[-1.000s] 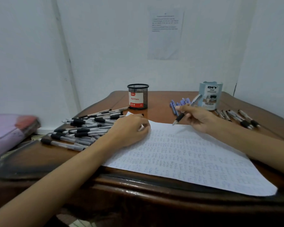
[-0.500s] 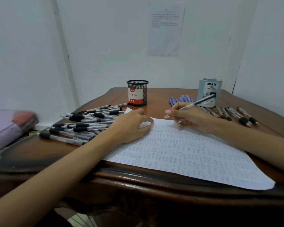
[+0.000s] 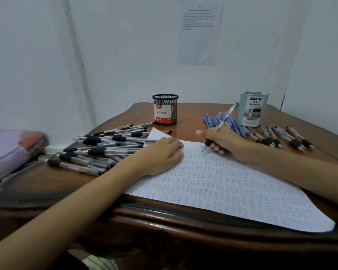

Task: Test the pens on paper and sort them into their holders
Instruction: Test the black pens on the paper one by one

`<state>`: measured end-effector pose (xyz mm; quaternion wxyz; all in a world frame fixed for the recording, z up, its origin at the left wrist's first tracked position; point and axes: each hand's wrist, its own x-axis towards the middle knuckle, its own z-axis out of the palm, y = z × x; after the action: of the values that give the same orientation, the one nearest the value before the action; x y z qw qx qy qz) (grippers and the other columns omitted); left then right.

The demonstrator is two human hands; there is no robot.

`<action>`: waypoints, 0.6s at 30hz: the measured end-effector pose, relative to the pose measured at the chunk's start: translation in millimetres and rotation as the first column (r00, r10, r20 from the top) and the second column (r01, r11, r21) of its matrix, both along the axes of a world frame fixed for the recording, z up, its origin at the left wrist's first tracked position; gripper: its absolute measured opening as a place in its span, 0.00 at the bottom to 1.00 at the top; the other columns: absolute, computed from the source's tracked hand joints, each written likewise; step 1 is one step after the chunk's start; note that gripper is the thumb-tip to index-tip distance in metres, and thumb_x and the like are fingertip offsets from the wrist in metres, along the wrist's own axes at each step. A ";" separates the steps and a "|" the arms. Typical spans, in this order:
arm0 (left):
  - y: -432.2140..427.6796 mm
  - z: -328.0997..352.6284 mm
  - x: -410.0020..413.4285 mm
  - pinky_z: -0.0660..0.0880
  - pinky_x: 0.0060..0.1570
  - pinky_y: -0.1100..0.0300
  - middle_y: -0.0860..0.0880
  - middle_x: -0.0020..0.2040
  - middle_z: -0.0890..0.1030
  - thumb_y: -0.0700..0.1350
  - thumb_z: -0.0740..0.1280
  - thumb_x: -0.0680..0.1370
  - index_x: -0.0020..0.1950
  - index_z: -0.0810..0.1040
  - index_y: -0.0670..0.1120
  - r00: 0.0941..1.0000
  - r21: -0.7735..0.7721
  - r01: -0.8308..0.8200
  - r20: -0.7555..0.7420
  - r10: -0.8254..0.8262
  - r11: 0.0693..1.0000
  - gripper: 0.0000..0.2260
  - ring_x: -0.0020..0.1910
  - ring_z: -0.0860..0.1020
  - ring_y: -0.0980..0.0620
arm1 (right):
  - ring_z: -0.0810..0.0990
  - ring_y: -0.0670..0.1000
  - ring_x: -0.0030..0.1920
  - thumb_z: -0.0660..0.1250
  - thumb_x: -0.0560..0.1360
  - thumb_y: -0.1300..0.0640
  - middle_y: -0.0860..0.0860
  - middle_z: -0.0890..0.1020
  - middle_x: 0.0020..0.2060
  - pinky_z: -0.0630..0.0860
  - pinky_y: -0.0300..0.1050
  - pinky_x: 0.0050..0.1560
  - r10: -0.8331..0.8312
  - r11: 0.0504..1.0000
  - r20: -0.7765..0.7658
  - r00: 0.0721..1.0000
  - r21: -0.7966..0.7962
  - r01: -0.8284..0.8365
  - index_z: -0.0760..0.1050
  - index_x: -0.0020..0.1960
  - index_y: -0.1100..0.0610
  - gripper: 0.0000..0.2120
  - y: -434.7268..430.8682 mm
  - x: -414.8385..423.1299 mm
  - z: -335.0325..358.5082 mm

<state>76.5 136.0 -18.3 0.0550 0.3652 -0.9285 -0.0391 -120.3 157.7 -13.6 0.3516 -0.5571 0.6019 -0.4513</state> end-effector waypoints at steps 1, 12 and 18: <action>0.6 0.1 0.1 0.57 0.66 0.61 0.50 0.72 0.64 0.52 0.50 0.82 0.73 0.61 0.46 1.000 0.004 -0.001 0.013 0.001 1.000 0.21 0.69 0.62 0.55 | 0.64 0.43 0.17 0.68 0.75 0.54 0.49 0.68 0.21 0.62 0.33 0.17 -0.022 0.999 -0.006 1.000 0.033 0.023 0.69 0.32 0.57 0.16 -2.0 0.5 1.4; 6.9 2.0 0.4 0.48 0.71 0.60 0.53 0.78 0.50 0.59 0.46 0.81 0.77 0.49 0.50 0.995 0.074 -0.045 0.095 0.038 0.996 0.27 0.75 0.51 0.55 | 0.60 0.41 0.15 0.63 0.73 0.70 0.46 0.63 0.16 0.58 0.31 0.17 -0.084 0.971 -0.049 0.995 -0.229 0.071 0.61 0.26 0.57 0.20 -13.9 11.9 -8.0; 7.4 2.9 -1.0 0.50 0.71 0.59 0.54 0.77 0.50 0.59 0.46 0.81 0.77 0.49 0.51 0.994 0.082 -0.061 0.094 0.053 0.995 0.27 0.75 0.52 0.55 | 0.62 0.41 0.16 0.63 0.73 0.70 0.52 0.64 0.20 0.61 0.29 0.19 -0.038 0.973 -0.114 0.993 -0.231 0.011 0.62 0.26 0.58 0.20 -13.3 11.7 -9.7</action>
<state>75.5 143.3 -15.4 -0.0021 0.3949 -0.9167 -0.0601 -108.6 144.4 -23.3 0.2432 -0.6119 0.5723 -0.4887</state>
